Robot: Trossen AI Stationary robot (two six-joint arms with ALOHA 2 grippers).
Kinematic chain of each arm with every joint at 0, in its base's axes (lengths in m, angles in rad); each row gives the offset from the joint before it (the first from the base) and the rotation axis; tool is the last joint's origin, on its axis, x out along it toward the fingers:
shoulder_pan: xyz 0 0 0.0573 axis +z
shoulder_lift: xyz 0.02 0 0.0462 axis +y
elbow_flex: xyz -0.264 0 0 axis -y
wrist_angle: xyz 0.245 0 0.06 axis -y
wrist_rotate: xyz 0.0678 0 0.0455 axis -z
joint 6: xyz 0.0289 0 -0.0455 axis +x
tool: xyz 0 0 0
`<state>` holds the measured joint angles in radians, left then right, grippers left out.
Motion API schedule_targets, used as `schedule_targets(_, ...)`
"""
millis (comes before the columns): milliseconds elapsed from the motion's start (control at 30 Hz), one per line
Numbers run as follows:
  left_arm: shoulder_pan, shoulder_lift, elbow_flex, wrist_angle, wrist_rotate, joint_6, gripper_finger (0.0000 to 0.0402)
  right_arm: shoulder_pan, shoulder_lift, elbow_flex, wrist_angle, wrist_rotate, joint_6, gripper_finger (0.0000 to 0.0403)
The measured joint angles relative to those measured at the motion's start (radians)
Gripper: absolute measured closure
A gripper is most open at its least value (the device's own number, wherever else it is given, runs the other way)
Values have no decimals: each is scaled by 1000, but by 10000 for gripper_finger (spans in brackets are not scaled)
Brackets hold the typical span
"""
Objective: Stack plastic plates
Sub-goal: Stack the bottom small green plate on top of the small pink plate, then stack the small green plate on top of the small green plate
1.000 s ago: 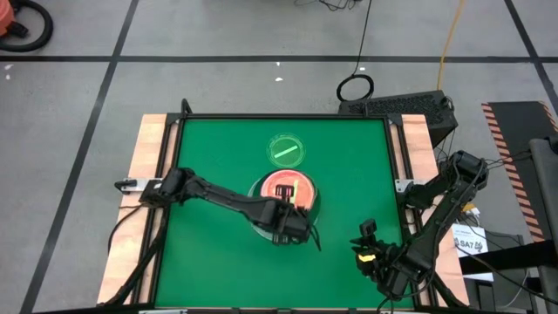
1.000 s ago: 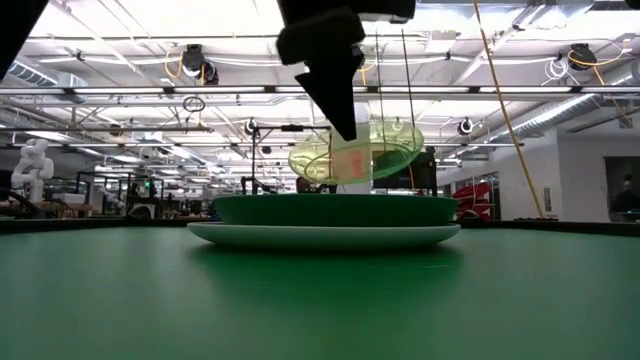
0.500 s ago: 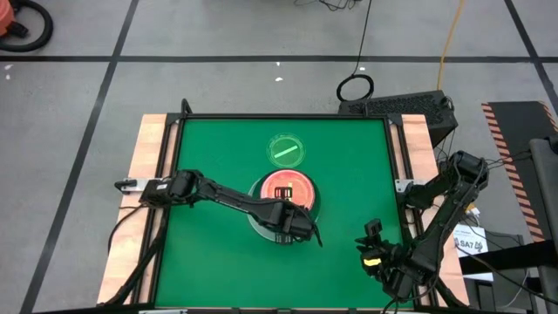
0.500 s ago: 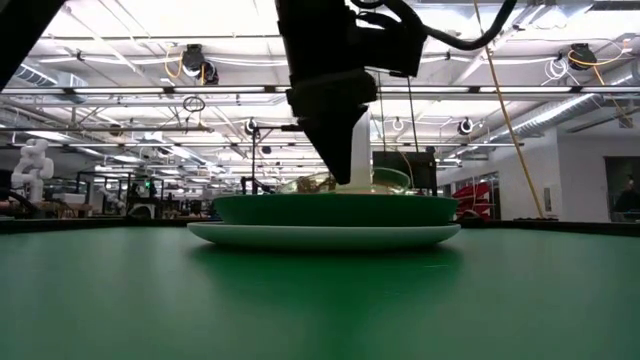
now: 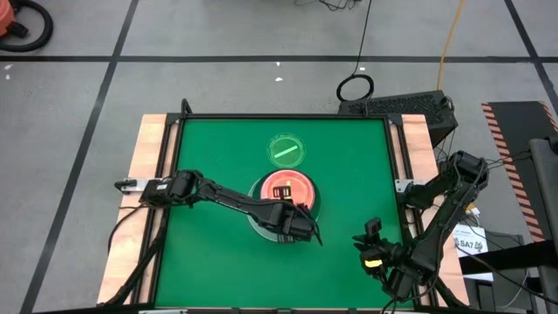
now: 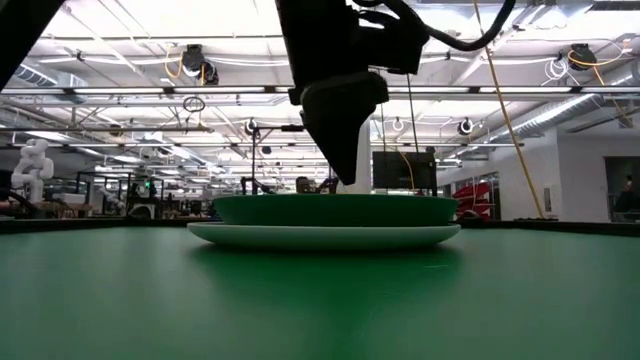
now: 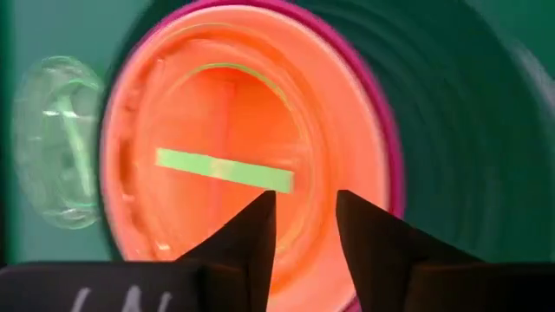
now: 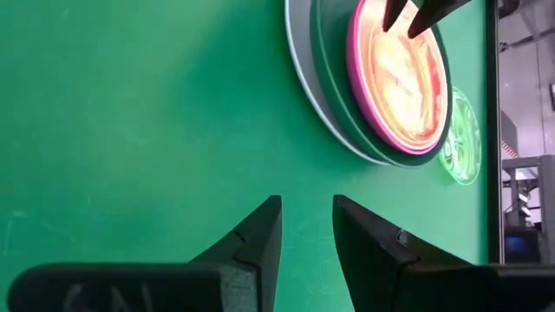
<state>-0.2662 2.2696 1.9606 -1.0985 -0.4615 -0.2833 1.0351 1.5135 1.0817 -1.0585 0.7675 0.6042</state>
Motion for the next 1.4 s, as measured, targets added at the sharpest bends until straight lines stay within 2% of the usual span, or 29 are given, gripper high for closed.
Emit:
schedule_targets(400,-25,-32,6,0,14,1,256,-10,0,0,-9,49,-114,305)
schedule_targets(533,-72,-47,7,32,-59,34,256,-52,0,0,-33,77,-184,305)
schedule_targets(900,-144,-47,6,51,-173,57,256,-245,-35,0,-17,73,-436,305)
schedule_targets(967,-150,-47,6,33,-175,71,256,-284,-55,0,-14,72,-479,305)
schedule_targets(1133,-131,-56,6,-83,-273,107,256,-388,-114,0,24,64,-609,305)
schedule_targets(1267,-90,-122,7,-130,-263,155,257,-485,-177,-4,109,6,-753,305)
schedule_targets(1400,-49,-184,6,-122,-149,228,257,-598,-266,-73,306,-92,-959,305)
